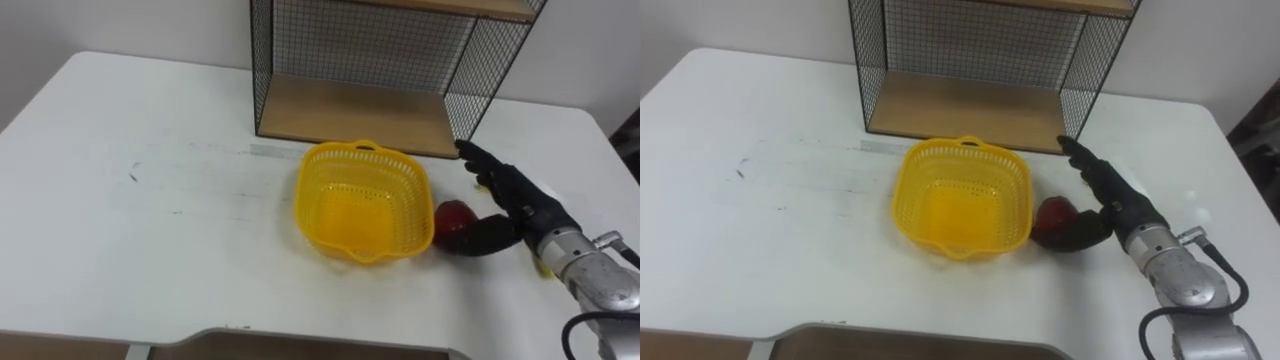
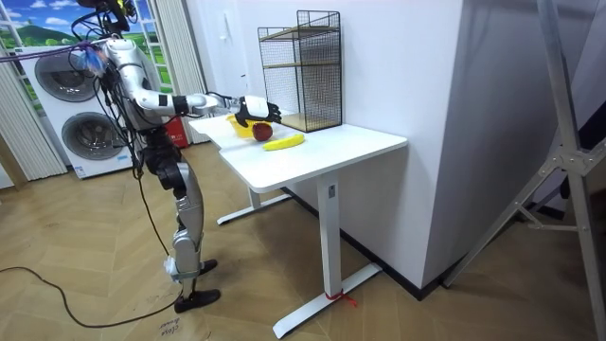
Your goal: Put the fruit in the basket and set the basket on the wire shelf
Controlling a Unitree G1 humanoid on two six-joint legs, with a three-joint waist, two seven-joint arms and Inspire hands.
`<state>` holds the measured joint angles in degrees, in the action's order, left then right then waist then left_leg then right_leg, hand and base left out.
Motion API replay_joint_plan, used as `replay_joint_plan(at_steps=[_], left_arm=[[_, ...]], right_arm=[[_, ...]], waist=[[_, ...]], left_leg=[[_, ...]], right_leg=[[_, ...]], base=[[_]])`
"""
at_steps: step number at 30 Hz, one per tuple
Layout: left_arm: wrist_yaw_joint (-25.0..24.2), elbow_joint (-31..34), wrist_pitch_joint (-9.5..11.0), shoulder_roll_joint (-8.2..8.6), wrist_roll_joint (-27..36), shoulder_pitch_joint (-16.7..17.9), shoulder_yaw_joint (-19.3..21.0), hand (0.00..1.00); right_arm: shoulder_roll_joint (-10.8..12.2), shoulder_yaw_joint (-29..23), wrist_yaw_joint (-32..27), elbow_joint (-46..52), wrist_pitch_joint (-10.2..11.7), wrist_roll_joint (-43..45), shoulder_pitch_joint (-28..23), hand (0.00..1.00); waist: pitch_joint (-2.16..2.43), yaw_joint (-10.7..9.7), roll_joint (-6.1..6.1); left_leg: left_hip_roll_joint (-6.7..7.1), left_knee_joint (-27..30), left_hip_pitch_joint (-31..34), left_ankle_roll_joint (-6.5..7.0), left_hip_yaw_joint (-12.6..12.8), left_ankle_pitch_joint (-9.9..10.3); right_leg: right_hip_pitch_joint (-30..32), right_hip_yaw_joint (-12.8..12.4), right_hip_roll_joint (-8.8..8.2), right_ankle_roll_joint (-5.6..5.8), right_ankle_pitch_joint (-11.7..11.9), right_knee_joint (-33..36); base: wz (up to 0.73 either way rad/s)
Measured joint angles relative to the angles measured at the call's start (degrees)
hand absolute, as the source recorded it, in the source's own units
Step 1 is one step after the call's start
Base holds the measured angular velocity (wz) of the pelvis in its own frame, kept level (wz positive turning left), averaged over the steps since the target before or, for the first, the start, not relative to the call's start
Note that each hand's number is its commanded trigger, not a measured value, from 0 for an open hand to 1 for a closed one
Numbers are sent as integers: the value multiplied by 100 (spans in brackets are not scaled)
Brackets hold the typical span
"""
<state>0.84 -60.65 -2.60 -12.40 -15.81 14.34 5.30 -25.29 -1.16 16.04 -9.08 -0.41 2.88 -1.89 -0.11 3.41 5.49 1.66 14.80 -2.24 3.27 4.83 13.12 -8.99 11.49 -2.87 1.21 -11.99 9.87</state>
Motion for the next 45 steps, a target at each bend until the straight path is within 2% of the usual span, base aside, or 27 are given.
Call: replay_joint_plan(at_steps=[13,17,22,26,29,32,36,41,45], left_arm=[[-19,4,-1,-1,-1,-6,2,0],[-23,4,0,-3,-1,-15,2,0],[-23,-2,1,-5,-3,-17,1,0],[-23,-15,1,-4,-1,-10,-1,0],[-23,-66,-1,-5,-2,-14,-2,0],[-30,-105,0,-5,-1,-33,-2,0],[-41,-123,1,-5,0,8,-2,0],[-113,-122,-5,-11,1,47,-1,0],[-152,-119,-11,-13,5,32,1,0]], right_arm=[[0,0,115,0,-43,16,-6,0],[15,0,165,-37,-43,153,-6,0],[33,0,166,-194,-36,276,-46,0],[130,-1,154,-690,-53,302,-48,0],[165,-2,113,-715,-17,301,-38,0],[166,-2,64,-779,-13,295,-29,0],[167,-2,27,-822,-14,294,-29,0],[167,4,23,-874,-31,282,-21,0],[167,4,10,-900,-52,283,-21,0]], waist=[[1,-4,-9],[-18,-5,-33],[-22,-2,-42],[-23,7,-44],[-9,-1,-88],[-15,6,-106],[-12,18,-69],[-39,64,-27],[-35,132,-9]], left_leg=[[-1,6,-19,0,-1,0],[-1,8,11,0,-1,0],[-1,39,46,1,-5,0],[-2,92,55,1,-5,0],[-4,70,55,2,-8,1],[-8,82,42,2,-18,1],[-7,95,52,3,-25,1],[-10,103,59,5,-27,0],[-10,103,66,6,-31,0]], right_leg=[[-10,-1,1,-1,0,1],[-9,-11,1,-2,1,1],[-9,-25,2,-5,3,-3],[-13,-31,1,-5,4,-1],[-18,-31,2,-6,4,4],[-12,-16,5,-10,7,6],[-12,14,3,-10,7,29],[35,21,-1,-10,7,73],[36,26,0,-10,7,73]], base=[[0],[0],[0],[0],[0],[0],[0],[0],[0]])
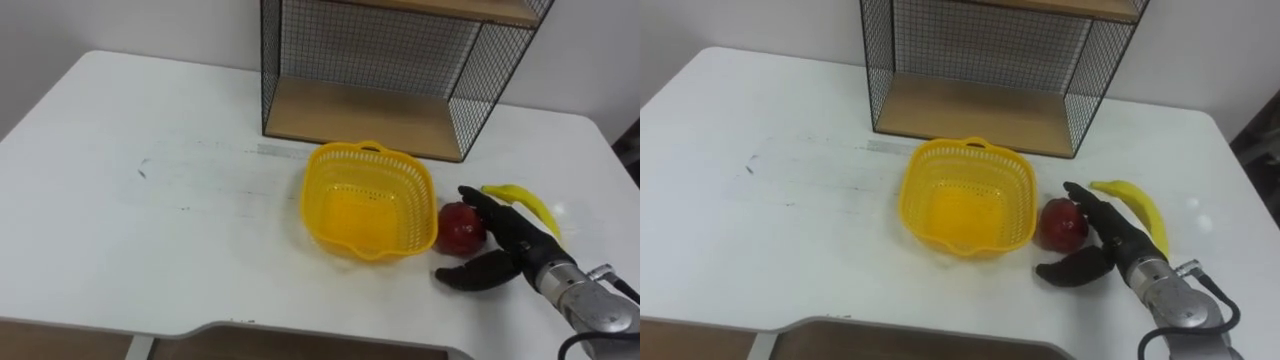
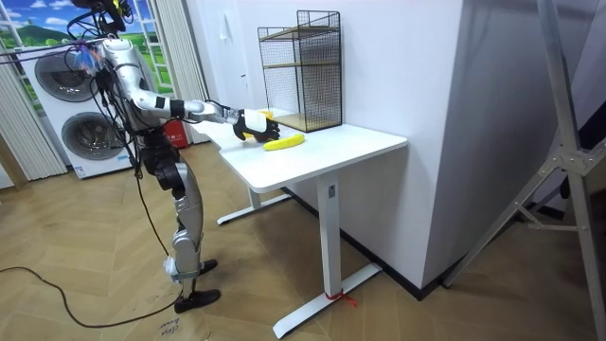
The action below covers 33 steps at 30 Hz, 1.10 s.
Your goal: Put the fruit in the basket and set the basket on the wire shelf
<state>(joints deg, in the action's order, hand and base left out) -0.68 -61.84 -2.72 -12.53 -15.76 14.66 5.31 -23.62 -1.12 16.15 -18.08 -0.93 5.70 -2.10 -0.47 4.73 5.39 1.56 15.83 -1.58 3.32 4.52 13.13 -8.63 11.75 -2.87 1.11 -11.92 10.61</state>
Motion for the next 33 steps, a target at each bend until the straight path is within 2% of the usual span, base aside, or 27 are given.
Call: replay_joint_plan(at_steps=[9,10,11,26,33], left_arm=[[-128,-5,-103,-12,0,53,-4,0],[-136,-4,-104,-10,-4,53,-3,0],[-163,-4,-106,-10,-5,56,-2,0],[-353,-6,-113,-13,-6,55,6,0],[-357,-9,-119,-13,-2,59,5,0]], right_arm=[[9,6,-41,-214,-5,-115,109,0],[11,10,-40,-226,-5,-107,115,9],[16,14,-39,-252,-4,-88,141,100],[9,-8,-103,-619,14,153,550,100],[17,-5,-94,-638,24,82,551,100]], waist=[[-3,51,-8],[-3,58,-8],[-2,60,-10],[-2,53,-20],[-2,55,-16]], left_leg=[[3,-1,-56,2,-17,-2],[3,-1,-56,2,-17,-2],[3,0,-58,2,-17,-2],[9,-38,-109,1,-59,-5],[12,-31,-98,1,-78,-4]], right_leg=[[-63,8,1,0,0,-1],[-59,5,2,0,0,-1],[-56,1,2,0,0,-1],[-84,12,8,-1,0,-14],[-103,10,12,-1,0,-50]], base=[[0],[0],[0],[1],[1]])
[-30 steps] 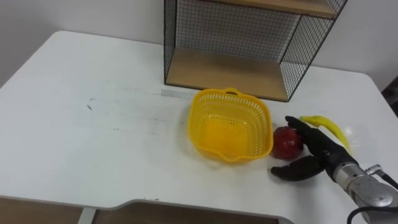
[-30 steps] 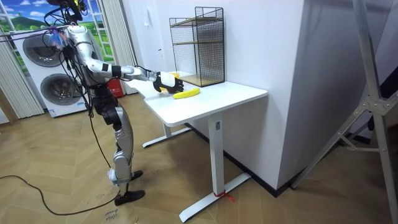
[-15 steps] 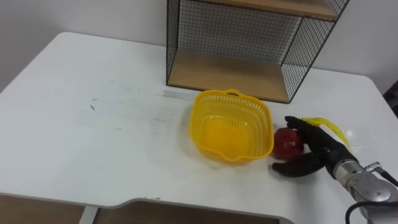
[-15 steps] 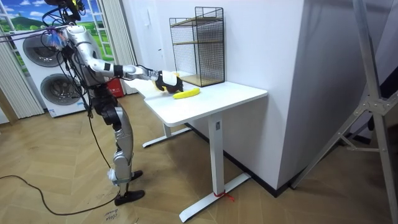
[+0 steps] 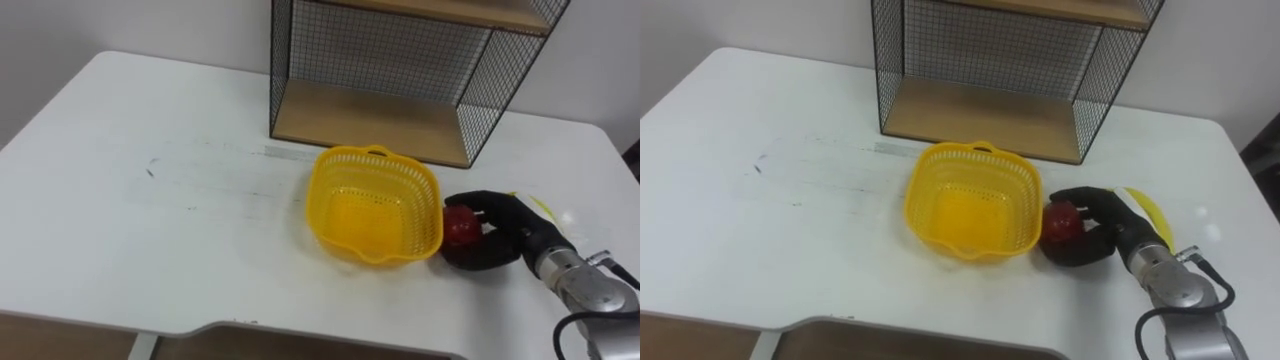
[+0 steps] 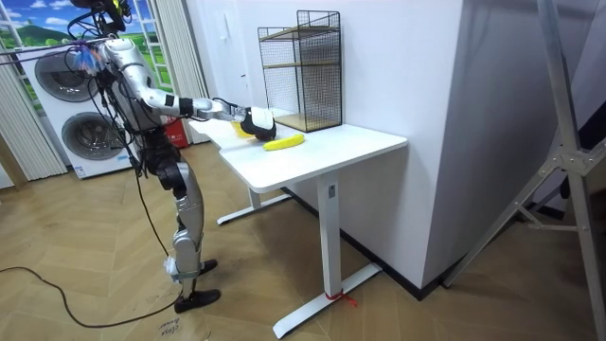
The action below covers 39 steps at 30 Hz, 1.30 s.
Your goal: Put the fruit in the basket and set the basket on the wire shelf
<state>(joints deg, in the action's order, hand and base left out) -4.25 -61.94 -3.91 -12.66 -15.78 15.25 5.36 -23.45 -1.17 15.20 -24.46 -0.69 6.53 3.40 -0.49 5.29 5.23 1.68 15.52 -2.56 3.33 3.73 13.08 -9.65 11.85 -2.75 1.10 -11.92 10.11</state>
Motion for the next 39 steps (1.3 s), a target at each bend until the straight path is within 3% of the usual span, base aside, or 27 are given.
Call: replay_joint_plan(at_steps=[8,11,16,22,32,39], left_arm=[[-40,2,-98,0,9,-29,3,0],[-24,5,-101,0,9,-48,5,0],[-8,11,-101,-2,45,-65,1,0],[-7,10,-101,-2,4,2,9,0],[-7,11,-79,5,16,123,28,0],[-7,12,-65,29,7,126,156,0]], right_arm=[[17,-3,-22,-18,-11,-54,-2,100],[17,-4,-37,-16,-20,-97,-2,100],[22,-1,-40,-111,-67,-382,-6,100],[22,-18,-76,-330,-27,-836,-33,100],[18,-88,-130,-410,3,-1127,-71,100],[-7,-465,-262,-320,2,-1126,-70,100]], waist=[[7,-49,2],[36,-51,16],[45,-112,15],[84,-222,-57],[83,-252,-151],[99,-243,-174]], left_leg=[[3,47,56,-2,-51,2],[2,84,94,-3,-66,3],[8,106,81,-2,-82,3],[8,111,33,-1,-82,2],[8,117,-6,1,-58,4],[1,70,-46,0,-23,0]], right_leg=[[-25,82,0,-5,3,-30],[-8,93,0,-8,5,-29],[-34,108,-3,-7,8,-30],[-77,107,-3,-8,14,-33],[-132,93,-6,-7,15,-32],[-129,66,-5,-6,15,-30]], base=[[4],[3],[1],[0],[0],[-2]])
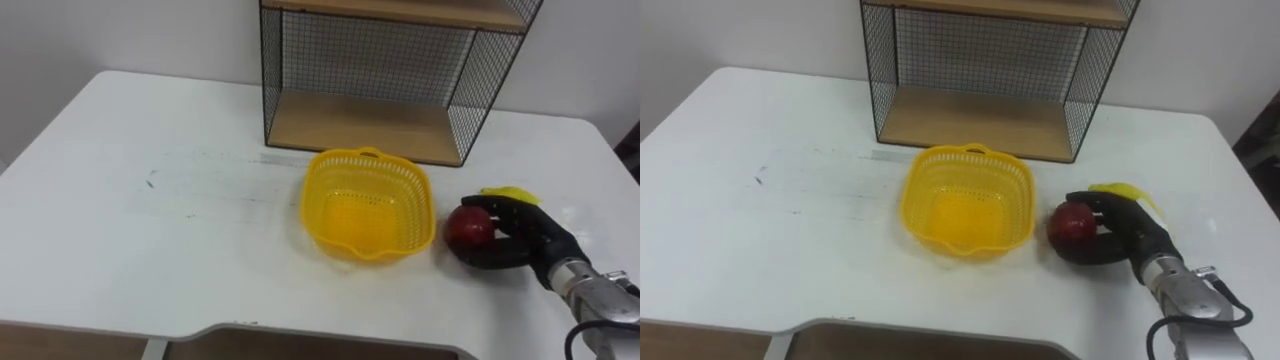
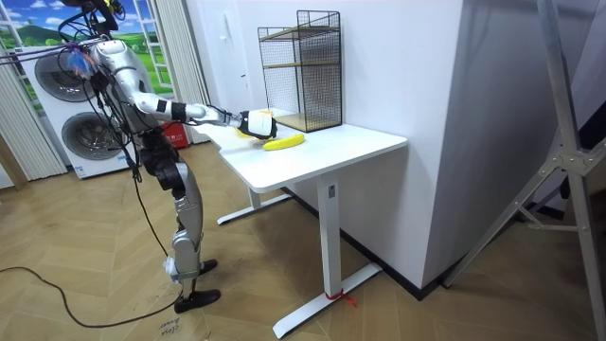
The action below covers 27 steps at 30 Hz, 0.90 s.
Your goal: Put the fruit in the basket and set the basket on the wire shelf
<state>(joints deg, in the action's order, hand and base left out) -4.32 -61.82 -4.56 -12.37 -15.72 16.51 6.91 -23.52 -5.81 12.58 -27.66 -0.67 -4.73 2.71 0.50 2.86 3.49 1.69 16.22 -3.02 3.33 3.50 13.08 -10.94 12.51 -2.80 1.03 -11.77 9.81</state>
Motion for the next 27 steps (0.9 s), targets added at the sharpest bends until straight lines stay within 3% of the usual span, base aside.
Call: replay_joint_plan(at_steps=[9,17,27], left_arm=[[13,3,90,38,-16,-73,3,0],[18,-5,94,31,-19,-45,4,0],[18,-32,119,32,-18,-105,2,0]], right_arm=[[-4,-43,-339,464,14,14,3,100],[-3,-95,-653,1773,55,53,13,100],[-3,-94,-790,2043,81,119,57,100]], waist=[[-59,-25,54],[-58,-95,83],[-77,-43,81]], left_leg=[[0,-52,-53,0,39,1],[-2,-67,46,2,70,-1],[-6,-70,45,1,69,0]], right_leg=[[6,-30,-5,1,0,-1],[81,-69,0,1,0,1],[107,-78,3,1,0,2]], base=[[-3],[-2],[0]])
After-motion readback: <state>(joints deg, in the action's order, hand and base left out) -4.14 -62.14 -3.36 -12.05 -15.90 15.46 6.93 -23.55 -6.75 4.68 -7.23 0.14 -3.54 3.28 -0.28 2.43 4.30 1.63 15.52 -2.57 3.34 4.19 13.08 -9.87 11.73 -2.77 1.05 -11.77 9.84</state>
